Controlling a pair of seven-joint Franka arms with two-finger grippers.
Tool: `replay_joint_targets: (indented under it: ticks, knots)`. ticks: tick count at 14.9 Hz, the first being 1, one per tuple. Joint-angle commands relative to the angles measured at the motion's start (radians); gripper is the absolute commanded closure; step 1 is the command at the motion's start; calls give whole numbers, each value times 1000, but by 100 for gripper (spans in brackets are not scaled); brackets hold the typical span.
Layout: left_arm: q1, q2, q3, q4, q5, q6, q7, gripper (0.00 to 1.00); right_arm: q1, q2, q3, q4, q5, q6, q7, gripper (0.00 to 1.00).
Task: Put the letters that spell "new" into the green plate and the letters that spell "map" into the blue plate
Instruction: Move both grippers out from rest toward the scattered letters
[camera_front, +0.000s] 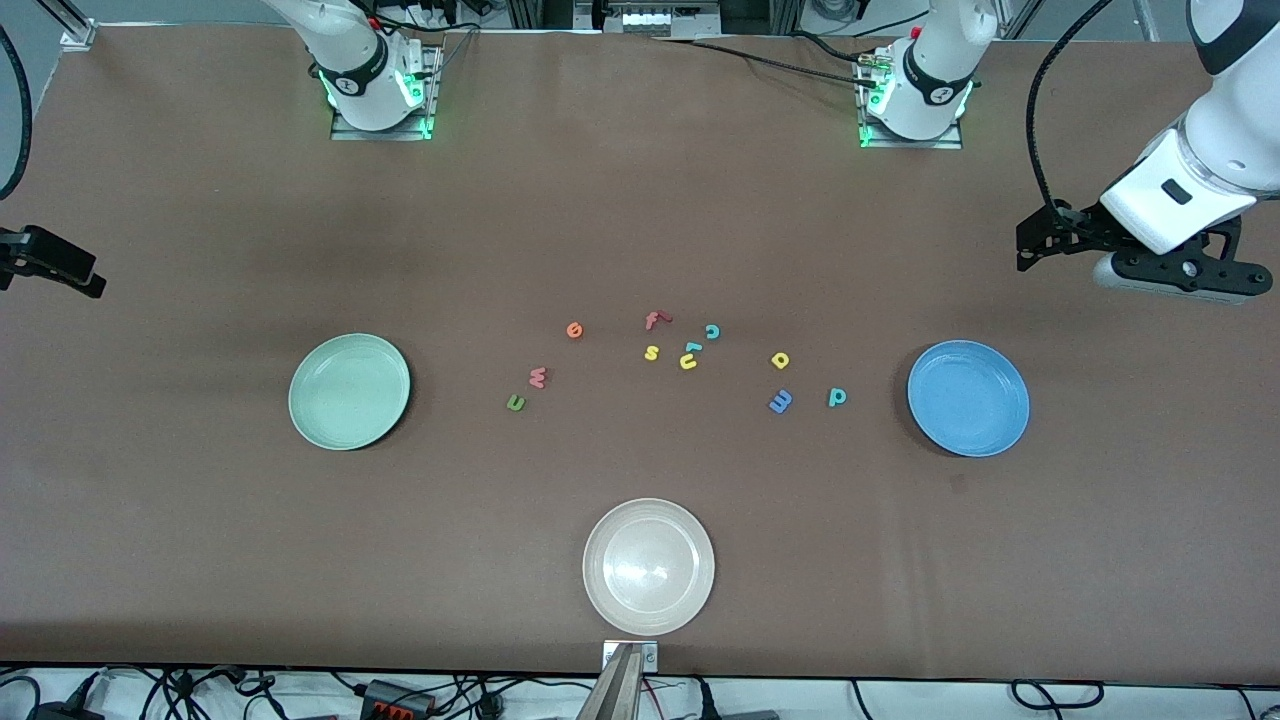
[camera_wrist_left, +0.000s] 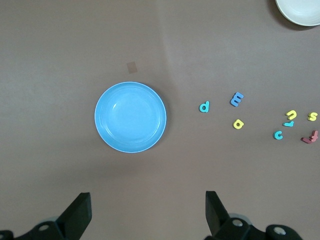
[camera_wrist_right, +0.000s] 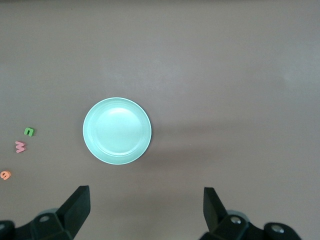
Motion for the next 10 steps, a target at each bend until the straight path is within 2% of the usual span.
replay_joint_targets:
  ticks: [1, 5, 10]
  knots:
    - [5, 12, -2, 32, 16, -23, 19, 0, 14, -20, -9, -18, -15, 7, 18, 0]
    - [9, 12, -2, 31, 14, -23, 20, 0, 17, -18, -5, -20, -14, -2, 9, 0]
    - [8, 12, -4, 31, 16, -24, 19, 0, 105, 49, 2, -37, -3, 4, 12, 0]
